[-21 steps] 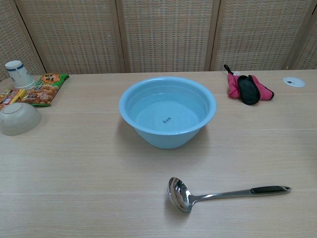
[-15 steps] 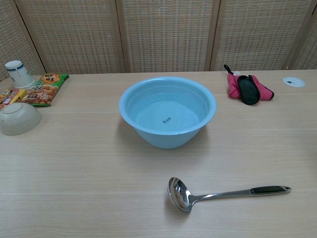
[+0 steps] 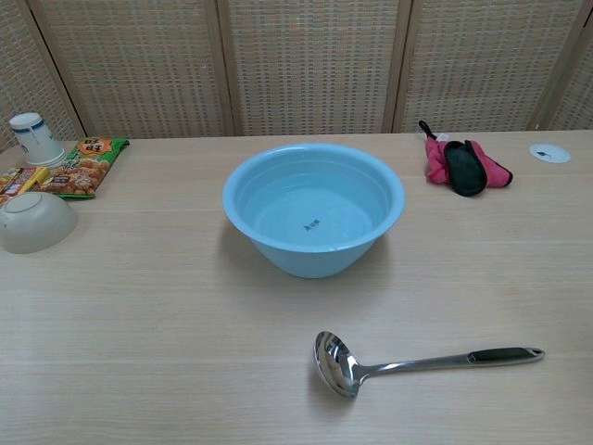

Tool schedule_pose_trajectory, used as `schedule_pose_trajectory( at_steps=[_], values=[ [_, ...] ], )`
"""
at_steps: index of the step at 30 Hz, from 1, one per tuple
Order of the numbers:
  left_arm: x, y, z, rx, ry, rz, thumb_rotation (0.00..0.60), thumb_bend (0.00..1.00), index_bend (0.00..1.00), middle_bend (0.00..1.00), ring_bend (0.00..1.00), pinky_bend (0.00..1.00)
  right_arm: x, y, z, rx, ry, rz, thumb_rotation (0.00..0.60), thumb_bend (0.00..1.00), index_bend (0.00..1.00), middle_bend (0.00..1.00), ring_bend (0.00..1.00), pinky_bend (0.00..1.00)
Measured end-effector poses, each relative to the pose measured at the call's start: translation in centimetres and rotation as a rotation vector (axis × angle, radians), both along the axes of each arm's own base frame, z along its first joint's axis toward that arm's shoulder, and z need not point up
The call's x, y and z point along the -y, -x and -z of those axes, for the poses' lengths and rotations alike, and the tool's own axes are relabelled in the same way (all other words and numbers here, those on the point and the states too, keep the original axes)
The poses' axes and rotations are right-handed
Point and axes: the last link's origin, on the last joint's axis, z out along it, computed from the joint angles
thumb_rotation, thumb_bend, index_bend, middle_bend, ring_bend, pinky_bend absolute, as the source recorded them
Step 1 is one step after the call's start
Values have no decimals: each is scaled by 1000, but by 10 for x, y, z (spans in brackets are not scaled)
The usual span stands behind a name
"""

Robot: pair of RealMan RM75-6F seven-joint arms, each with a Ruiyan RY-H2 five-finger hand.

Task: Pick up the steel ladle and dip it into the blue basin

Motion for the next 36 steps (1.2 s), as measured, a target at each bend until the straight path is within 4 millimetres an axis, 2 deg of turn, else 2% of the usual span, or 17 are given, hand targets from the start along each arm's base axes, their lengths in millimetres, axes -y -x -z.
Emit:
schedule_pose_trajectory(
  at_steps=[3,8,11,17,20,29,36],
  values=[
    [-3,0,4,-13,6,-7,600,0,0,0,0,0,12,-8,23,3,-136,1,600,71,286,1000,1000,1000],
    [-7,2,7,-20,5,-22,600,0,0,0,0,0,29,-24,65,23,-300,5,600,243,429,1000,1000,1000],
    [-9,4,7,-22,7,-37,600,0,0,0,0,0,34,-29,87,57,-346,39,600,337,458,1000,1000,1000],
    [-14,6,8,-18,14,-55,600,0,0,0,0,0,44,-35,120,91,-364,77,600,421,478,1000,1000,1000],
    [-15,7,7,-18,11,-61,600,0,0,0,0,0,49,-33,130,68,-364,90,600,458,502,1000,1000,1000],
    [-17,8,10,-18,23,-65,600,0,0,0,0,0,52,-24,146,40,-369,148,600,480,516,1000,1000,1000],
    [-17,8,10,-20,26,-64,600,0,0,0,0,0,51,-19,150,8,-360,146,600,490,511,1000,1000,1000]
  ],
)
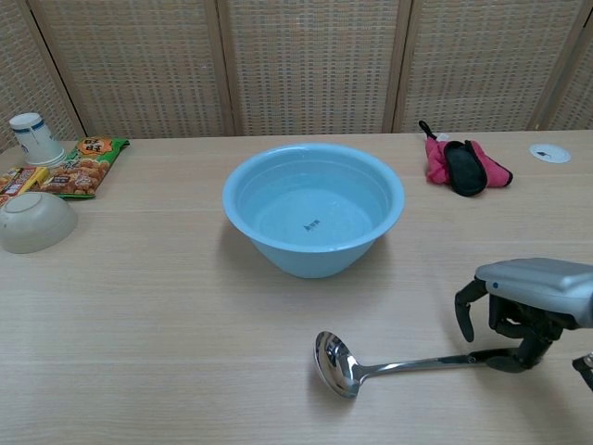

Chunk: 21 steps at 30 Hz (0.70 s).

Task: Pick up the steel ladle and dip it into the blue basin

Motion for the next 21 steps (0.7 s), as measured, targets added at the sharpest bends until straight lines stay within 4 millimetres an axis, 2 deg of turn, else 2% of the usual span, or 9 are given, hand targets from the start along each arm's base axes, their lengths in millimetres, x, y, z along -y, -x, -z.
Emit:
schedule_pose_trajectory(
  at_steps=[21],
  values=[
    [0,0,4,-13,8,3,600,0,0,0,0,0,-1,16,15,-32,17,-4,600,507,513,1000,1000,1000]
  ],
)
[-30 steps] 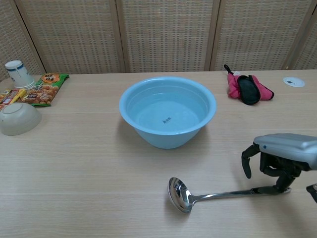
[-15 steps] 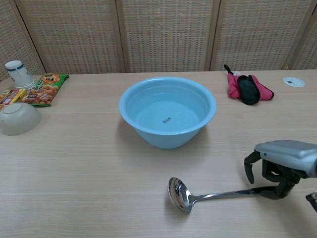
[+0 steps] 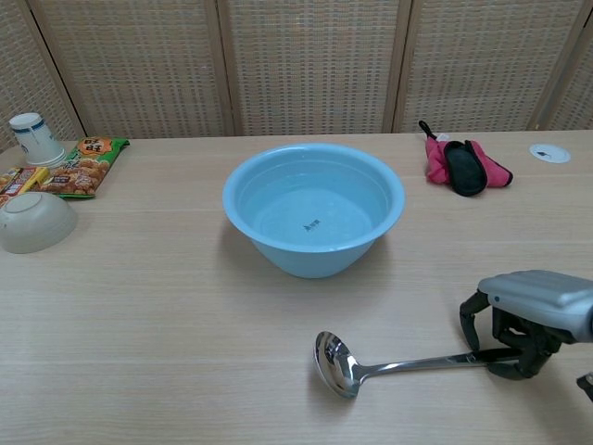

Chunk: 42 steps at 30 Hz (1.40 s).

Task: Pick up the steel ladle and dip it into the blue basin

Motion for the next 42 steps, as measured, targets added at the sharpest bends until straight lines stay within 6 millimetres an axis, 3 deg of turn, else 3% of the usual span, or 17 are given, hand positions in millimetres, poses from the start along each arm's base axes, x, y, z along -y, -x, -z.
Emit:
schedule_pose_trajectory(
  at_steps=[4,11,14,25,42],
  values=[
    [0,0,-1,2,0,1,600,0,0,0,0,0,0,2,1,-7,-2,1,600,525,521,1000,1000,1000],
    [1,0,-1,4,0,3,600,0,0,0,0,0,0,4,0,-21,-5,8,600,741,646,1000,1000,1000],
    [1,0,-1,4,1,4,600,0,0,0,0,0,0,3,-3,-11,-3,15,600,788,670,1000,1000,1000],
    [2,-1,0,11,7,6,600,0,0,0,0,0,0,-7,-23,68,-10,95,600,841,745,1000,1000,1000],
    [2,-2,-2,17,6,6,600,0,0,0,0,0,6,-39,-84,179,24,120,600,871,772,1000,1000,1000]
  ],
)
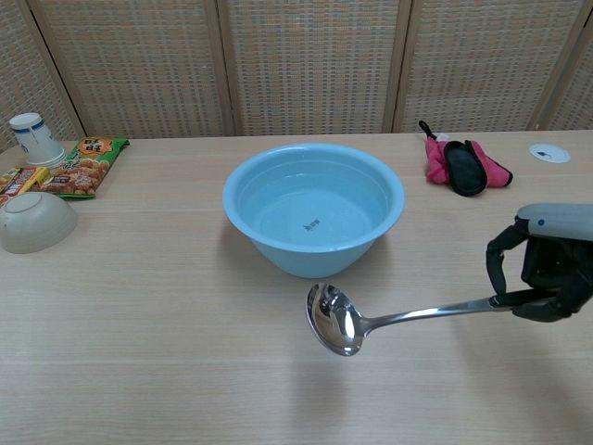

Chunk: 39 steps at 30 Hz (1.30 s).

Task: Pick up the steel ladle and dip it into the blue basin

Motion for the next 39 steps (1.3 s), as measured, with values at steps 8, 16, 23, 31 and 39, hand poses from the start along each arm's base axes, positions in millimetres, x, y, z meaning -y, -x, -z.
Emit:
schedule_pose_trajectory(
  at_steps=[8,16,23,31,39],
  values=[
    [-2,1,-1,8,-3,-10,600,0,0,0,0,0,20,-45,-40,46,74,-72,600,873,786,1000,1000,1000],
    [-5,4,-5,15,-11,-25,600,0,0,0,0,0,51,-79,-60,35,133,-84,600,873,786,1000,1000,1000],
    [-10,10,-7,17,-18,-53,600,0,0,0,0,0,98,-102,-57,-79,194,-48,600,873,792,1000,1000,1000],
    [-19,16,-9,27,-23,-88,600,0,0,0,0,0,150,-134,-23,-266,261,-6,600,873,794,1000,1000,1000],
    [-23,22,-12,27,-31,-113,600,0,0,0,0,0,176,-143,12,-463,343,-64,600,878,822,1000,1000,1000]
  ],
)
